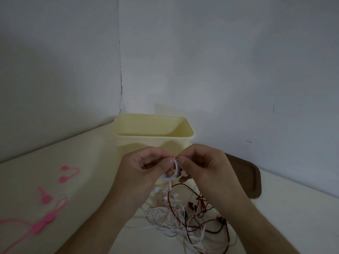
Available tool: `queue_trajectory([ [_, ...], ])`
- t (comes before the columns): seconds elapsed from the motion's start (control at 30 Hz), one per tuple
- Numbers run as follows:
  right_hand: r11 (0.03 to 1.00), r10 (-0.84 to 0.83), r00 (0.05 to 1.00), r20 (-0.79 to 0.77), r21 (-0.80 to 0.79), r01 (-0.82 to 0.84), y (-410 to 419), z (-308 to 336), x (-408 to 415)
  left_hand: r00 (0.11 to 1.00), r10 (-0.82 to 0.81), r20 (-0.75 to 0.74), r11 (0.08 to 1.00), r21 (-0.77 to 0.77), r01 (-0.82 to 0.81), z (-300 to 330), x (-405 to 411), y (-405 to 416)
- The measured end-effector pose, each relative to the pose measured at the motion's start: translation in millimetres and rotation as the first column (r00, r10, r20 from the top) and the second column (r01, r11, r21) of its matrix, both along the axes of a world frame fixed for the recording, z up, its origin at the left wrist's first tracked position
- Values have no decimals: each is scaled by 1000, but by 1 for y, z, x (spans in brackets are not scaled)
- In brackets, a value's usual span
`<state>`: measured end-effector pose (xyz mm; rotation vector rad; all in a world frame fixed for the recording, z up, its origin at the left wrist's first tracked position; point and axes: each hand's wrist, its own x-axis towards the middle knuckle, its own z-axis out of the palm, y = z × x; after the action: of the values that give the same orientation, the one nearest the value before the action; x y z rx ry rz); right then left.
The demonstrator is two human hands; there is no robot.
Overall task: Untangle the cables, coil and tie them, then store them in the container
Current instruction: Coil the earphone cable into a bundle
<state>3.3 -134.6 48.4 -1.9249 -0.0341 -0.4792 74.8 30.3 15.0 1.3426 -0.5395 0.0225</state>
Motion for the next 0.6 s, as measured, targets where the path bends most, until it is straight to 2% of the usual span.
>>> queue_trajectory([
  [0.17, 997, -75, 997, -30, 24, 75, 3, -3, 2, 1000, 30, 4, 999, -18, -30, -1, 1, -2],
  [0.4, 977, -126, 992, -9, -173, 123, 5, -2, 0, 997, 54, 53, 998, -12, -54, -5, 3, -4],
  [0.6, 956, -151, 988, -36, -259, 137, 5, -6, 3, 993, 16, 121, 998, 64, -23, -11, 8, -4],
])
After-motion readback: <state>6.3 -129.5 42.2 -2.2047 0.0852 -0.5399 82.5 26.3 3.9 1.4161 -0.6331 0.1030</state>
